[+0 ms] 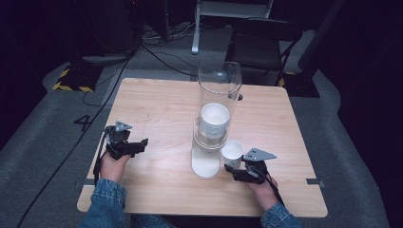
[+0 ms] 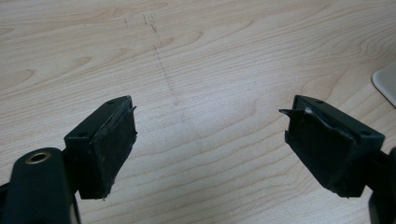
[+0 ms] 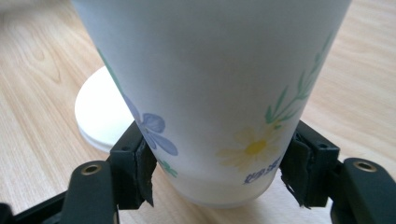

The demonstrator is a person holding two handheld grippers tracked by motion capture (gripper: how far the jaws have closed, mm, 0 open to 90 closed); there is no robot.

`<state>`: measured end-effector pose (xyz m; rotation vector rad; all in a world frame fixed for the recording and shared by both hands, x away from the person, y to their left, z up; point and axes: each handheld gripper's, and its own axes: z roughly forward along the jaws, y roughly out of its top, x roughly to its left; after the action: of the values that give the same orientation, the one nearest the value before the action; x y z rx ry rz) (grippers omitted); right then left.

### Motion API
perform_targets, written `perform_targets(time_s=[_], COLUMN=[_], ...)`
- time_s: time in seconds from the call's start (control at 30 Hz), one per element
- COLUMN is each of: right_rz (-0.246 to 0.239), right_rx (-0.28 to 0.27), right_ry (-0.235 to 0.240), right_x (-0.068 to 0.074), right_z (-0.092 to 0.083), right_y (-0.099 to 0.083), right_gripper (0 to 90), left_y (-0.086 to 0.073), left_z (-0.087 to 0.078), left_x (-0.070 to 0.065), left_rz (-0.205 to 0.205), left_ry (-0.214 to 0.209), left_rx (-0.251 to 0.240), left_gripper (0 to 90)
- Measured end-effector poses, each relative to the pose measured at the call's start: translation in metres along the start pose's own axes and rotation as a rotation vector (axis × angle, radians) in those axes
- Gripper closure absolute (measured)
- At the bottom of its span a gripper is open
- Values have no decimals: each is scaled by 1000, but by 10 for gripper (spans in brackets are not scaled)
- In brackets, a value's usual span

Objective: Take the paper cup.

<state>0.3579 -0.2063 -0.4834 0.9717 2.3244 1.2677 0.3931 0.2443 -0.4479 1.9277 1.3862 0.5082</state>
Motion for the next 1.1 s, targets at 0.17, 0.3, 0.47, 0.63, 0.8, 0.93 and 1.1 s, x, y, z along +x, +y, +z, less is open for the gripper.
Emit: perform_targets(time_s=[0.17,0.3,0.47,0.63,0.8,0.93,1.1], right_rz=[54,60,59,65,78,92,108], right_rx=[-57,-80,-104,-132,-148,-143,-146], right_ry=[-6,-29,-56,-80,-95,-110,-141], right_x=[-11,-18,-26,-36,-49,-60,-74], right_z=[-11,-15,-22,-29,-33,-34,-36], right_y=[6,10,15,22,29,34,38], right_gripper=[349,349,349,349,349,349,349], left_y=[-1,-2,-5,-8,-13,-17,-25], left_z=[-2,-3,-7,-9,-15,-21,-27], left_x=[0,0,1,1,2,3,5], left_rz=[3,5,0,15,9,8,6], left_ry=[5,6,6,6,7,15,21], left_rx=[2,4,3,12,12,26,27], left_gripper=[163,163,163,163,163,162,162])
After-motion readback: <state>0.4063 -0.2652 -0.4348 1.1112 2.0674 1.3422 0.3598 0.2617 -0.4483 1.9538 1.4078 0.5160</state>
